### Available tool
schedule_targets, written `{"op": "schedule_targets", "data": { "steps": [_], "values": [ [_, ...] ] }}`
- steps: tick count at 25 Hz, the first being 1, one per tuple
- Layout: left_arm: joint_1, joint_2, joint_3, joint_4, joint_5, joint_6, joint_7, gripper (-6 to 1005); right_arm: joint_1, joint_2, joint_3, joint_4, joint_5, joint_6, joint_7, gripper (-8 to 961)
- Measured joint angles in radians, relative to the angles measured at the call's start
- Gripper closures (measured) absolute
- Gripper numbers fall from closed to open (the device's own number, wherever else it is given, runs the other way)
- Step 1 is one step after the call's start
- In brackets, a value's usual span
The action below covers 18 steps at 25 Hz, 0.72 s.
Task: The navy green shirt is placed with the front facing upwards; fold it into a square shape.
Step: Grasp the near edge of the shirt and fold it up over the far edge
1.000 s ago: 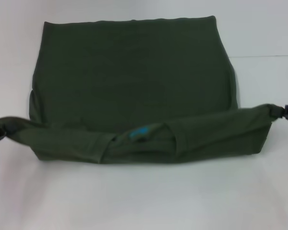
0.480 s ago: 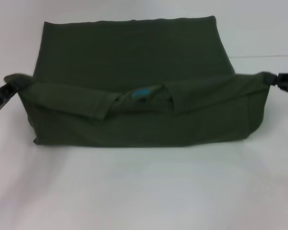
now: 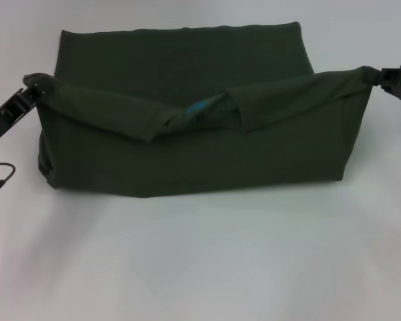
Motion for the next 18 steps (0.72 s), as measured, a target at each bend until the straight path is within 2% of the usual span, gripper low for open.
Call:
{"op": "schedule_targets", "data": {
  "steps": [4, 18],
  "values": [
    [-0.021, -0.012, 0.0, -0.032, -0.019, -0.08, 0.058, 966, 0.013, 0.015, 0.0, 0.0, 0.002, 0.061, -0.018, 934],
    [-0.067, -0.015, -0.004, -0.185, -0.151, -0.266, 0.307, 966, 0.034, 0.067, -0.003, 0.011, 0.005, 0.246, -0.078, 933]
  ]
}}
